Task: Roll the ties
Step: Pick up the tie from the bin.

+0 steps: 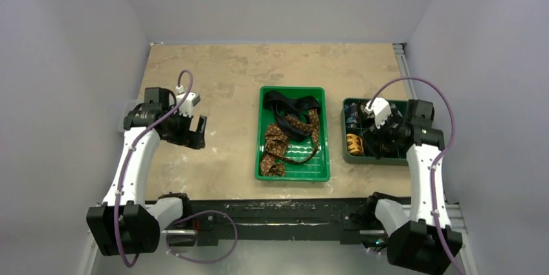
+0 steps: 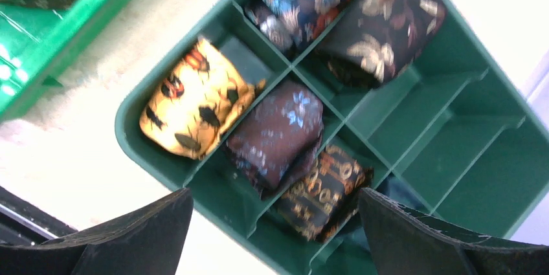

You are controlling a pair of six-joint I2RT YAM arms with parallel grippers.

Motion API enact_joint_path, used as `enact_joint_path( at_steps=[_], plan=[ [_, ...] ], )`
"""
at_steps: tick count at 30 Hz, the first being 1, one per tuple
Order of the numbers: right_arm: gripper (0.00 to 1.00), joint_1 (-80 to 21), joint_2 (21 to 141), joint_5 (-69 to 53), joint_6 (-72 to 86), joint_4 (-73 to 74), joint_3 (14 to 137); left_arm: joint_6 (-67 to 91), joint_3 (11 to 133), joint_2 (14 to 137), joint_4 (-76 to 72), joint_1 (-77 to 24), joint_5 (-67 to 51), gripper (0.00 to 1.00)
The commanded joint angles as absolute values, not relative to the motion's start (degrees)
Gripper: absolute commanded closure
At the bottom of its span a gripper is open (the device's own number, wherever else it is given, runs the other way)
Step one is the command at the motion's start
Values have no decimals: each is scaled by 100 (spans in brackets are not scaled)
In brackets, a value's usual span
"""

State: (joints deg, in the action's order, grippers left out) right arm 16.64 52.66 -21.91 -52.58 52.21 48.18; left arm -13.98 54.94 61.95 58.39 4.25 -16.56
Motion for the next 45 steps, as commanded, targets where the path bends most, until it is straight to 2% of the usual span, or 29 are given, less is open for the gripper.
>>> enact_joint_path(
  at_steps=[1, 8, 13, 15, 20, 22, 30, 37, 45],
  plan=[
    [1, 1122, 5823, -2055, -4796, 4938, 5605, -1161, 6100, 6348, 5753, 400, -1594, 0],
    [1, -409, 7084, -1561, -4022, 4427, 6739, -843, 7278, 6912, 6005, 400, -1709, 0],
    [1, -1348, 7949, -1317, -3614, 4119, 7437, -700, 7343, 6982, 6018, 404, -1685, 0],
    [5, -1800, 8275, -1256, -3410, 4035, 7625, -639, 7296, 6965, 5981, 399, -1679, 0],
    [27, -2594, 9048, -1357, -2922, 3826, 7899, -653, 7312, 6940, 6066, 404, -1541, 0],
    [31, -2823, 9302, -1380, -2724, 3733, 7932, -681, 7319, 6926, 6087, 400, -1475, 0],
    [37, -3467, 10296, -1487, -2223, 3412, 8482, -687, 7196, 6812, 6178, 400, -1474, 0],
    [51, -3541, 11143, -1531, -2090, 3197, 8967, -652, 7215, 6775, 6274, 404, -1511, 0],
    [56, -3577, 11473, -1798, -1934, 3054, 8990, -677, 7266, 6799, 6345, 403, -1461, 0]
  ],
)
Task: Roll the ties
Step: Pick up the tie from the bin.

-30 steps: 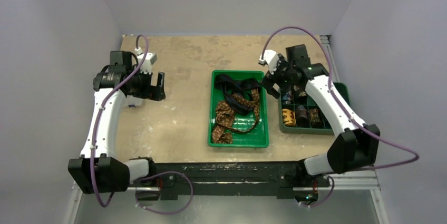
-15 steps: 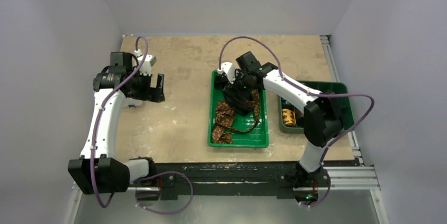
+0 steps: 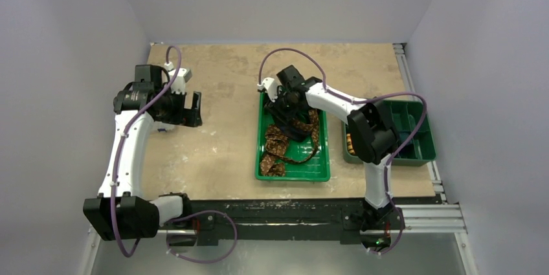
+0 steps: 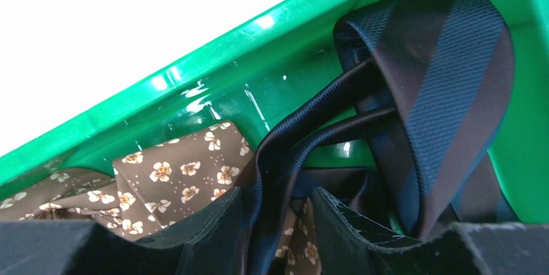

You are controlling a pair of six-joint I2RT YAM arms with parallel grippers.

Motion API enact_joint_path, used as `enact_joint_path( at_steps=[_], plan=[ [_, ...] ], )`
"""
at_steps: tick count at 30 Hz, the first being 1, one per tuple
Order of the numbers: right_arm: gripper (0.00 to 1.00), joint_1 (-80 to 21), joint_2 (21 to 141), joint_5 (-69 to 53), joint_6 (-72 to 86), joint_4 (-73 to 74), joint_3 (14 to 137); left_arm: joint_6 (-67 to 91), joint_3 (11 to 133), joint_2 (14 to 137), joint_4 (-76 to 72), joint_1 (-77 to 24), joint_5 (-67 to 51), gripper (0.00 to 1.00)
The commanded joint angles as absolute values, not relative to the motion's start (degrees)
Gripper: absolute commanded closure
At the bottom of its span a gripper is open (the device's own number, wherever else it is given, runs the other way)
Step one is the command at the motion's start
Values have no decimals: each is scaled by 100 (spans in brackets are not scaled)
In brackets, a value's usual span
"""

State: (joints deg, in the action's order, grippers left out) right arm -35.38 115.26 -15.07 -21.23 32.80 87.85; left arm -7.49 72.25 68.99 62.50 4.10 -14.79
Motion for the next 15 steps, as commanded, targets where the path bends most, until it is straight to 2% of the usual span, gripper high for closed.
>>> enact_joint_path(
  at_steps=[1, 10, 15],
  plan=[
    [56, -3577, 11489, -1866, -1926, 3038, 8971, -677, 7261, 6807, 6346, 404, -1465, 0],
    [50, -3587, 11186, -2339, -1840, 3092, 8923, -666, 7233, 6817, 6337, 401, -1509, 0],
    [59, -3602, 11290, -1967, -1936, 2991, 8703, -670, 7290, 6823, 6350, 404, -1515, 0]
  ],
)
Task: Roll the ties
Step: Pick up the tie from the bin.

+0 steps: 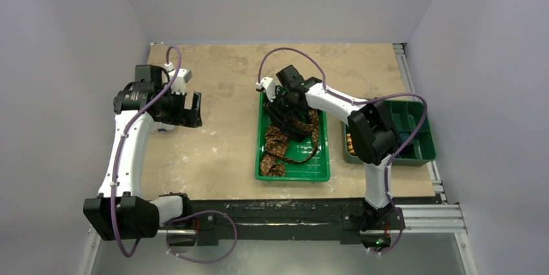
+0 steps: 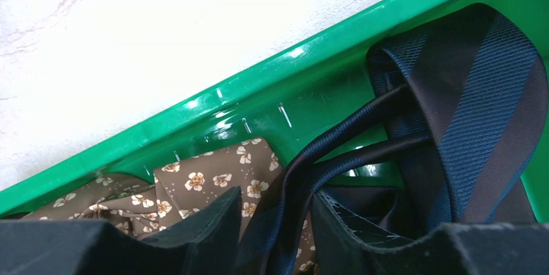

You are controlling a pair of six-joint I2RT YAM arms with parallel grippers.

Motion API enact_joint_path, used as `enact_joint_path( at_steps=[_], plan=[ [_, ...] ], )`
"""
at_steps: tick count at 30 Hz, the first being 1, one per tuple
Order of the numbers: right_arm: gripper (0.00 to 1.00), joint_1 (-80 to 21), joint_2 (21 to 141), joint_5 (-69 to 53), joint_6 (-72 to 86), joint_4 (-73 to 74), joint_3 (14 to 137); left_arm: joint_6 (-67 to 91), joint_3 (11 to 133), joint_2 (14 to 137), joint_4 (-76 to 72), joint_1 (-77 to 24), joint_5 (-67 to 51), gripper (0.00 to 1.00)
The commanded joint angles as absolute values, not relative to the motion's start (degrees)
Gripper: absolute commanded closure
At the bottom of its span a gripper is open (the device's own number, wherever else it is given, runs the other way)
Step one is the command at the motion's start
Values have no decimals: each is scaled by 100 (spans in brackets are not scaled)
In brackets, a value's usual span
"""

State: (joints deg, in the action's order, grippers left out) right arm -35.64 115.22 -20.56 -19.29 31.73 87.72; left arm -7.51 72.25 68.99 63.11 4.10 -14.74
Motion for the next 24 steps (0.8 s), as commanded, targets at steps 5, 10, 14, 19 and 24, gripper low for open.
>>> enact_joint_path(
  at_steps=[5, 10, 14, 19, 24],
  plan=[
    [70, -3596, 11520, -1856, -2051, 3083, 8679, -765, 7399, 6787, 6411, 403, -1607, 0],
    [100, -3602, 11326, -2106, -2169, 3210, 8800, -886, 7442, 6550, 6247, 407, -1982, 0],
    [100, -3569, 10705, -2726, -2201, 3149, 8866, -801, 7491, 6279, 5850, 407, -2594, 0],
    [100, -3477, 9639, -3545, -1561, 2281, 8754, -523, 7510, 6066, 5264, 401, -3962, 0],
    [100, -3480, 9199, -3971, -444, 1673, 9423, 335, 7050, 5693, 3609, 128, -5119, 0]
  ],
)
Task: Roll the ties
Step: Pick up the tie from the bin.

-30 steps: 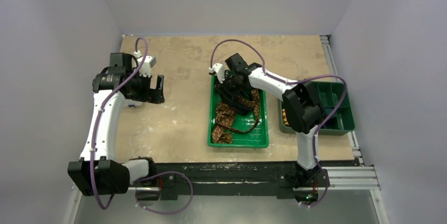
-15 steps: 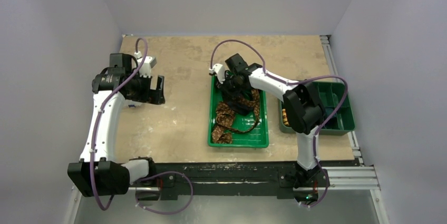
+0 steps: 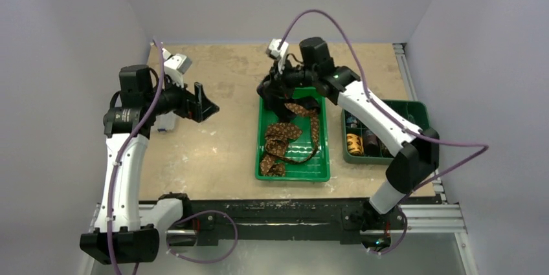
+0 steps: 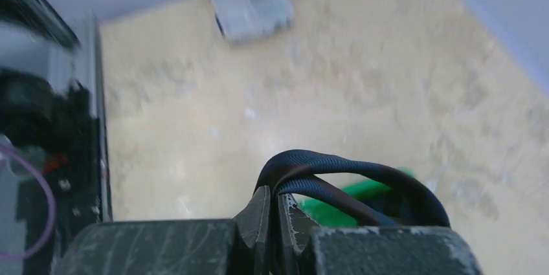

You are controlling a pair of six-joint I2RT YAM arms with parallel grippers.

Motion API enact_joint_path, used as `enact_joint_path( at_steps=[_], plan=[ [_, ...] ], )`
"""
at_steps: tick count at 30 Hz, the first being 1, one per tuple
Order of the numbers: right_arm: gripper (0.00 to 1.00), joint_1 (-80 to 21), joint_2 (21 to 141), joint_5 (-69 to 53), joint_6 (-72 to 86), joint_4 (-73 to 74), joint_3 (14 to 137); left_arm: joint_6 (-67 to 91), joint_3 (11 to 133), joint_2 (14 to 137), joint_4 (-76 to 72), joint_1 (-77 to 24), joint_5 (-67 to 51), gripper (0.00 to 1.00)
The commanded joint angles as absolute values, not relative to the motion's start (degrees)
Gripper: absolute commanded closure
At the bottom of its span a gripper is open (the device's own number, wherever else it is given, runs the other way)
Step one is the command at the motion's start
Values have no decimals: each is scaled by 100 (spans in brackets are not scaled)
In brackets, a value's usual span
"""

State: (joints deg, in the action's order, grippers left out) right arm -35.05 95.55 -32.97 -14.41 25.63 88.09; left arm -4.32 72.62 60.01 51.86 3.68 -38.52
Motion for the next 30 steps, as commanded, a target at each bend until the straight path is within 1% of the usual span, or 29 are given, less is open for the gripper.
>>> enact_joint_path(
  at_steps=[1, 5, 8, 14, 18, 20, 24, 25, 30],
  plan=[
    [100, -3478, 9158, -4021, -225, 1513, 9579, 458, 7022, 5665, 3322, -35, -5179, 0],
    [100, -3477, 9029, -3991, 550, 894, 10025, 675, 7215, 5765, 2413, -888, -5234, 0],
    [100, -3477, 9029, -4097, 906, 570, 10336, 1073, 7306, 5930, 1773, -1098, -5315, 2],
    [100, -3490, 9017, -4176, 1501, 70, 10788, 975, 7246, 5967, 940, -1582, -4993, 3],
    [100, -3525, 9035, -4324, 1663, -141, 11090, 992, 7243, 6094, 593, -1814, -4370, 2],
    [100, -3560, 9080, -4285, 1678, -141, 11283, 1034, 7450, 6280, 582, -1911, -4193, 4],
    [100, -3583, 9124, -4200, 1694, -139, 11543, 1275, 7981, 6605, 590, -2151, -4053, 16],
    [100, -3586, 9124, -4154, 1674, -134, 11585, 1329, 8053, 6652, 578, -2198, -3956, 17],
    [100, -3633, 9106, -3886, 1656, -157, 11736, 1651, 8286, 6776, 358, -2374, -3619, 18]
  ],
)
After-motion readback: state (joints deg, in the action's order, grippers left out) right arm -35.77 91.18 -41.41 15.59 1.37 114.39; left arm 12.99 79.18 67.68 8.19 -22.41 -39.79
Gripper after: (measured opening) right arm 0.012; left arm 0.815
